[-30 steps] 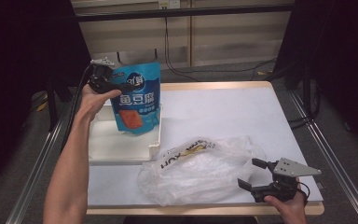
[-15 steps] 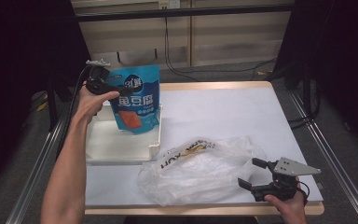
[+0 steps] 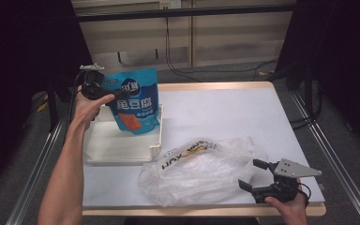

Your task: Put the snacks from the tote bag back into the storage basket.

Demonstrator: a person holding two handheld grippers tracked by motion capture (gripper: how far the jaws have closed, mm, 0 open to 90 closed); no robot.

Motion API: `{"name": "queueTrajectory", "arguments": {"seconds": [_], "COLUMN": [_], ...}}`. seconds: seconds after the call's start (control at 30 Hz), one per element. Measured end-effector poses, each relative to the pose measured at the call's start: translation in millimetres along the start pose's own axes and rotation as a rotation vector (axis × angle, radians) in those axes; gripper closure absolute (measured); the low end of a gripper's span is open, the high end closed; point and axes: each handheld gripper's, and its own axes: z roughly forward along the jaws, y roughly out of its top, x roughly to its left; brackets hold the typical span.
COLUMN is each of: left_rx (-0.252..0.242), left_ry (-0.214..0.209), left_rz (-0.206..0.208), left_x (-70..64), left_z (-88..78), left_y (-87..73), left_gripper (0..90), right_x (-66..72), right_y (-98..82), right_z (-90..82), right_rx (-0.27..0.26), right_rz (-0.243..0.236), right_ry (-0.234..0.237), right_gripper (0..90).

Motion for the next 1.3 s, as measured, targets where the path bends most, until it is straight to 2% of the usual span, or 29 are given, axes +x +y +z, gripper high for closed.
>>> {"name": "queueTrajectory", "arguments": {"seconds": [0.17,0.2,0.3,0.37,0.43,0.53,0.6,0.7,0.8,0.9,1.0,1.07,1.1,1.13,1.2,1.27,1.3], "left_rx": [-0.004,-0.009,-0.004,-0.018,-0.045,-0.037,-0.039,-0.053,-0.022,-0.053,-0.038,-0.078,-0.096,-0.096,-0.056,-0.082,-0.090], "left_ry": [0.010,0.009,0.035,0.053,0.079,0.087,0.113,0.103,0.117,0.097,0.110,0.097,0.089,0.097,0.140,0.121,0.128], "left_rz": [0.012,0.024,0.051,0.072,0.058,0.071,0.069,0.055,0.069,0.062,0.080,0.068,0.049,0.057,0.105,0.109,0.111], "left_x": [-3.0,-5.2,-11.4,-15.0,-16.0,-17.6,-18.8,-18.6,-20.4,-23.9,-27.3,-28.5,-28.8,-29.2,-32.5,-36.4,-38.6], "left_z": [-4.1,-4.6,-7.5,-10.8,-14.5,-18.9,-23.2,-28.9,-32.3,-37.9,-42.3,-46.8,-47.6,-48.1,-48.6,-52.0,-53.2], "left_y": [-3.2,-3.0,-2.4,-4.1,-7.5,-11.2,-13.6,-19.1,-23.3,-28.6,-33.4,-38.7,-41.9,-44.1,-48.7,-53.6,-55.5], "left_gripper": [3.1,3.2,2.8,2.8,2.9,2.6,2.8,3.1,2.8,3.1,2.8,3.0,3.6,3.2,3.5,3.4,3.3], "right_x": [-1.4,-2.0,-2.9,-2.5,-2.5,-2.5,-3.0,-3.0,-2.4,-3.0,-3.2,-3.7,-3.7,-4.0,-4.3,-4.4,-4.3], "right_y": [-0.3,-0.2,-0.1,0.0,0.0,-0.1,-0.2,0.3,0.6,0.7,0.7,0.5,0.4,0.4,0.4,0.4,0.5], "right_z": [-0.4,-0.3,-0.7,-1.1,-1.4,-1.7,-1.4,-0.5,-0.3,-0.6,-1.1,-1.4,-1.6,-1.7,-1.4,-1.6,-1.7], "right_rx": [0.003,0.000,-0.001,-0.003,-0.005,-0.004,0.000,0.000,0.001,0.002,0.001,0.000,0.000,0.000,-0.002,-0.001,-0.002], "right_rz": [0.003,0.008,0.005,0.007,0.001,0.001,0.002,-0.001,0.003,0.000,0.003,-0.001,0.000,0.000,0.004,0.002,0.002], "right_ry": [-0.003,-0.005,-0.005,-0.008,-0.006,-0.004,-0.011,-0.010,-0.013,-0.015,-0.020,-0.018,-0.020,-0.020,-0.023,-0.023,-0.024], "right_gripper": [8.4,8.4,8.4,8.4,8.4,8.4,8.4,8.5,8.5,8.5,8.6,8.6,8.6,8.6,8.6,8.6,8.6]}}
